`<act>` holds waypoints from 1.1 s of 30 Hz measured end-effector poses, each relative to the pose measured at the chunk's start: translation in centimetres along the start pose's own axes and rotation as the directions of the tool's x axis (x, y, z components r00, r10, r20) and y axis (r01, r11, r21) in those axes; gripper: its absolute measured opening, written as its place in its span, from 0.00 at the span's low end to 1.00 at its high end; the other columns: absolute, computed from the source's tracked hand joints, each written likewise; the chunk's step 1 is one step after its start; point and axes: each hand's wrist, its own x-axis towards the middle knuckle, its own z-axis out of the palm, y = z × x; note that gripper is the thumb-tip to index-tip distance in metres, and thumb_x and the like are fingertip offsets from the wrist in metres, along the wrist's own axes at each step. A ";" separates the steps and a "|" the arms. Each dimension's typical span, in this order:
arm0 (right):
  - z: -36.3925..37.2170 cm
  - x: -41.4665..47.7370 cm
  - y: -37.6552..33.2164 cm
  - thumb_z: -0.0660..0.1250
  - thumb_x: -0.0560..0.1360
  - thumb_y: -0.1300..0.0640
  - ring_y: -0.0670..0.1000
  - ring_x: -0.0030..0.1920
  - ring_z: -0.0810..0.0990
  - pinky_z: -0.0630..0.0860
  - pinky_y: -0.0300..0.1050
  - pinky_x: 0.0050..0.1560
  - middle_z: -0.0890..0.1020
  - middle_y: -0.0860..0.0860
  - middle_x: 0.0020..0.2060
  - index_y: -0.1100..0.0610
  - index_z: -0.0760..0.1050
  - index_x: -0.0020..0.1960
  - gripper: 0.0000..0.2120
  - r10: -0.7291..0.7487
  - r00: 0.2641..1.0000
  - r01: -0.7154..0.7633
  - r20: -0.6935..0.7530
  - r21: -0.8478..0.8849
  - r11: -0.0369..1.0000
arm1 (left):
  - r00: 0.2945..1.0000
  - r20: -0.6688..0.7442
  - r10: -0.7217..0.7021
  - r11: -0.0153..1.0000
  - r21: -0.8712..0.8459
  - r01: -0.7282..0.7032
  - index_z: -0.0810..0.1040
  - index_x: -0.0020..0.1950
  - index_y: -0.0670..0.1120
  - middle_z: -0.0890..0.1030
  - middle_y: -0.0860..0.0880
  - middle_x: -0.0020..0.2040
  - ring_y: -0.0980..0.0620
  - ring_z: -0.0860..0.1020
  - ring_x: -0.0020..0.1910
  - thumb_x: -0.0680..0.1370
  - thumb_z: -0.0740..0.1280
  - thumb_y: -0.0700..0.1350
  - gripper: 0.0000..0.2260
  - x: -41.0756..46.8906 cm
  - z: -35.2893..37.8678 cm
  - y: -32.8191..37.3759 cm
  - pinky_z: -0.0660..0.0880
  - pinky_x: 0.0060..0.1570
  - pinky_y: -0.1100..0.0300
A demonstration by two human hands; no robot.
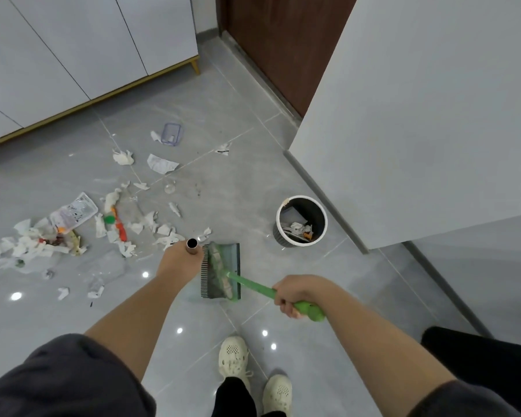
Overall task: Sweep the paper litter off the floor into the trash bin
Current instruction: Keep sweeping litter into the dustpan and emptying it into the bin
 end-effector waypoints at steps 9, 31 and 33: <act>-1.1 -3.8 -4.3 0.55 0.74 0.67 0.51 0.29 0.72 0.71 0.41 0.36 0.74 0.49 0.15 0.62 0.73 0.16 0.28 -0.232 0.924 -0.110 -0.304 -0.793 0.599 | 0.998 -0.061 -0.001 0.992 -0.128 -0.007 0.67 0.30 0.44 0.72 0.46 0.28 0.45 0.71 0.31 0.78 0.60 0.42 0.16 0.7 -1.6 -1.1 0.67 0.32 0.57; -3.8 -6.5 -13.4 0.56 0.76 0.64 0.44 0.17 0.71 0.68 0.37 0.30 0.76 0.48 0.18 0.65 0.78 0.47 0.11 -0.242 0.954 -0.010 -0.179 -0.823 0.568 | 0.974 -0.120 -0.193 0.932 -0.333 0.144 0.76 0.42 0.38 0.80 0.39 0.38 0.42 0.77 0.35 0.78 0.59 0.45 0.13 4.1 -5.7 0.1 0.71 0.33 0.57; -3.7 -8.7 -15.6 0.61 0.73 0.68 0.48 0.22 0.71 0.65 0.37 0.27 0.71 0.47 0.12 0.63 0.74 0.30 0.13 -0.324 0.914 -0.072 -0.246 -0.882 0.466 | 0.972 -0.142 -0.188 0.918 -0.379 0.122 0.74 0.38 0.40 0.79 0.40 0.35 0.42 0.77 0.33 0.77 0.59 0.44 0.12 4.7 -7.6 1.0 0.75 0.36 0.54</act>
